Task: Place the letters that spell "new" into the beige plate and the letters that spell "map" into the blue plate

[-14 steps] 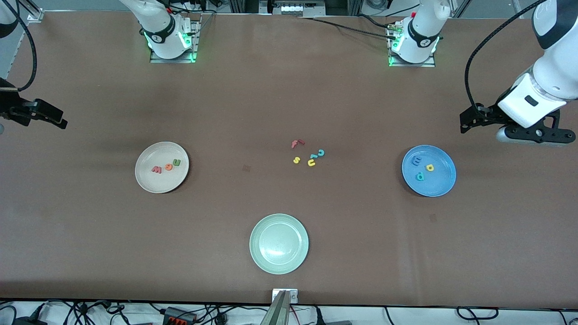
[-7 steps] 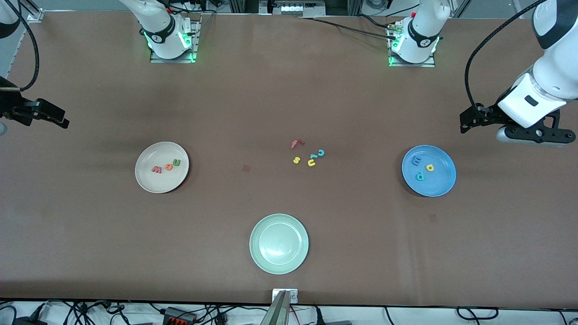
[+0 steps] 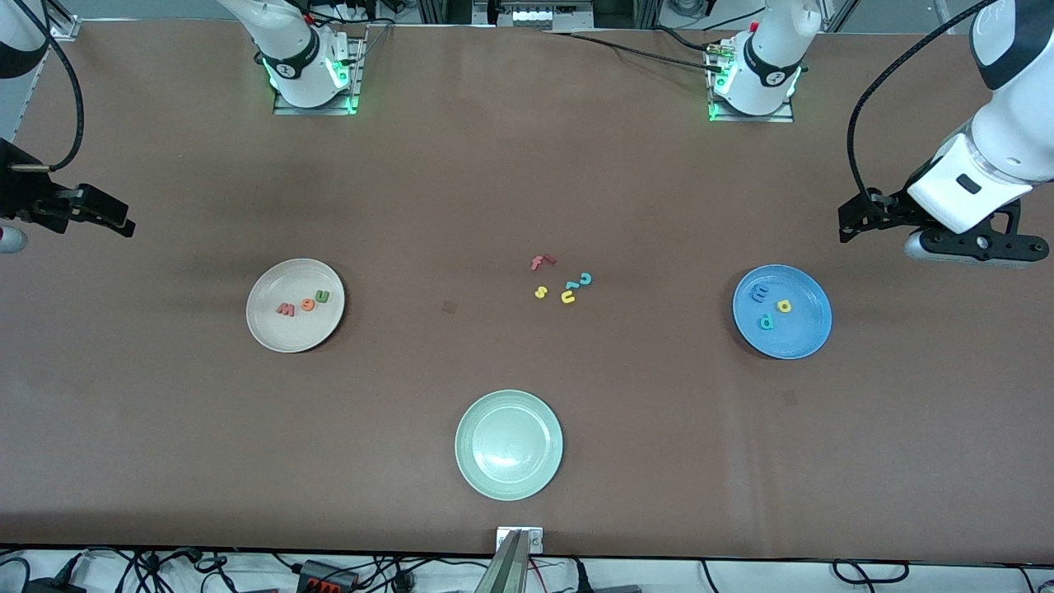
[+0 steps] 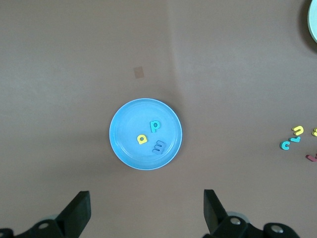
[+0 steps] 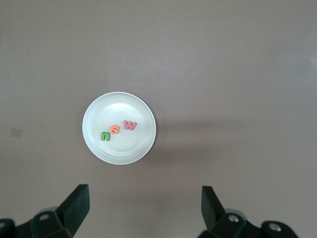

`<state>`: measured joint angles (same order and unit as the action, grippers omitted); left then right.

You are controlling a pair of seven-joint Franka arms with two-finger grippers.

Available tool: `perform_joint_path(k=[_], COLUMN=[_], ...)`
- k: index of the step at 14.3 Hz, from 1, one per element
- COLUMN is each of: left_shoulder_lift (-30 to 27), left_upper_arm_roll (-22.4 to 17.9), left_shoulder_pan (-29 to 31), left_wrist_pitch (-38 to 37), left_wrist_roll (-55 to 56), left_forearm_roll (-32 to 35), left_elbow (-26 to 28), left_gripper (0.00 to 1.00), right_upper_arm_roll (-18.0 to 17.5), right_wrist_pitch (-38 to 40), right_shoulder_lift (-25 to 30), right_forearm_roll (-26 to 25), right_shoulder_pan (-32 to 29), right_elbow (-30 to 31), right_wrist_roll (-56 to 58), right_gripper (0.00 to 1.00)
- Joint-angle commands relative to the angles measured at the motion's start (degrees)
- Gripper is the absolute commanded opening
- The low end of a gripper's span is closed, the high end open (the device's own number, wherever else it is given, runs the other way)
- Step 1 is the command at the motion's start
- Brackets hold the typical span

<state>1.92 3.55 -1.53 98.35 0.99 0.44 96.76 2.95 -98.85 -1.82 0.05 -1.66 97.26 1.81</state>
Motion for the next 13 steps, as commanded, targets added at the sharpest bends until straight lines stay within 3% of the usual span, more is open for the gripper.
perform_joint_path(k=[1,13], left_shoulder_lift=[-0.6,-0.6], left_upper_arm_roll=[0.2,0.2], left_shoulder_pan=[0.1,0.1], left_wrist_pitch=[-1.1,-1.1], left_wrist_roll=[-0.7,-0.7], left_forearm_roll=[0.5,0.5], left_elbow=[-0.4,-0.4], left_gripper=[1.00,1.00], right_upper_arm_roll=[-0.3,-0.3], right_wrist_pitch=[0.5,0.1], right_shoulder_lift=[-0.2,-0.5], right_forearm_roll=[-0.8,-0.8], right_shoulder_pan=[0.1,0.1], right_elbow=[-0.7,-0.7], right_wrist_roll=[0.5,0.6], right_gripper=[1.00,1.00])
